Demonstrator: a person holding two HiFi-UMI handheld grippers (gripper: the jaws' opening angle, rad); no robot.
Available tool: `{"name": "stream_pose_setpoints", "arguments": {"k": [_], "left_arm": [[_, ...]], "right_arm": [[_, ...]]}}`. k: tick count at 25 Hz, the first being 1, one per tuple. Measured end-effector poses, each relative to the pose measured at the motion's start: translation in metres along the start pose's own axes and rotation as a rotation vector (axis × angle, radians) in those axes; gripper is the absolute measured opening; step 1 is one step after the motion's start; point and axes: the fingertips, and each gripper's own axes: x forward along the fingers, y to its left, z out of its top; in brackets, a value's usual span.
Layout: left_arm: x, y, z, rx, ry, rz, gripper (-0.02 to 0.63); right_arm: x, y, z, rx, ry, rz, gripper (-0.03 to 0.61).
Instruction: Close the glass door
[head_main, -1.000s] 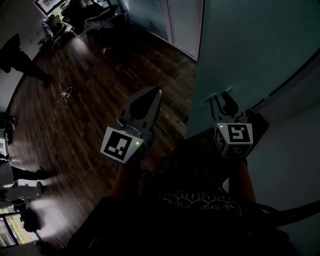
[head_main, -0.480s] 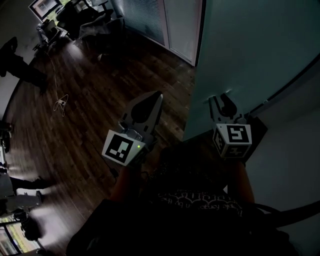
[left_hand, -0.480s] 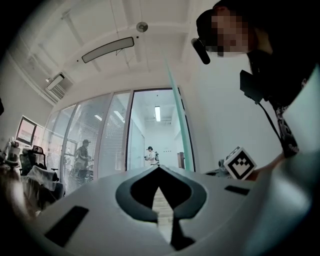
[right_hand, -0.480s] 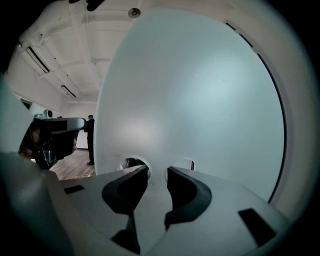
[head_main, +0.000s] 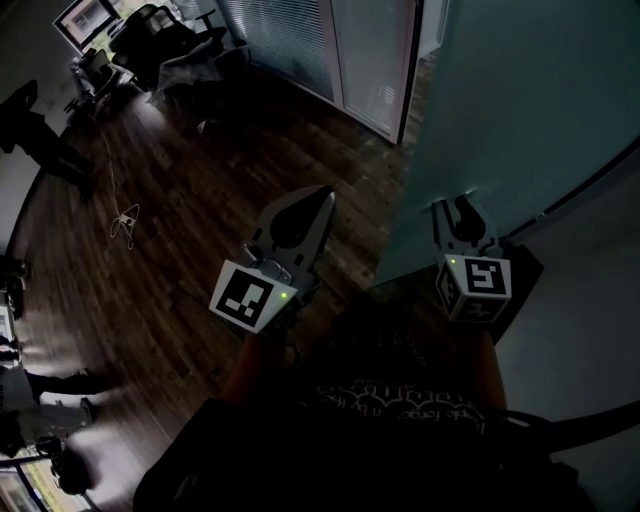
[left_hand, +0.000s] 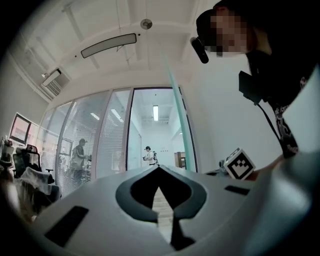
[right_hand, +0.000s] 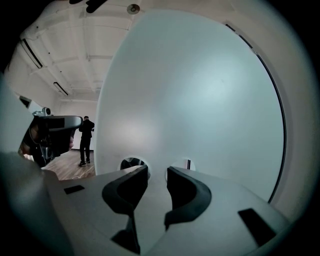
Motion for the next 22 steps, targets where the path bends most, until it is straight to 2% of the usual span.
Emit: {"name": "stream_pose_setpoints", "arguments": {"k": [7,22], "left_arm": [[0.011,0.038,-0.012,-0.003,0.002,-0.011,0.002],[0.022,0.109,-0.022,-0.012,0.025,-0.045,0.002]], "right_arm": [[0.036,-0.002,0.0,0.002,-0.018,-0.016,0.121],[0.103,-0.011,0.015,0.021,-0.004,-0.124,0.12]]}}
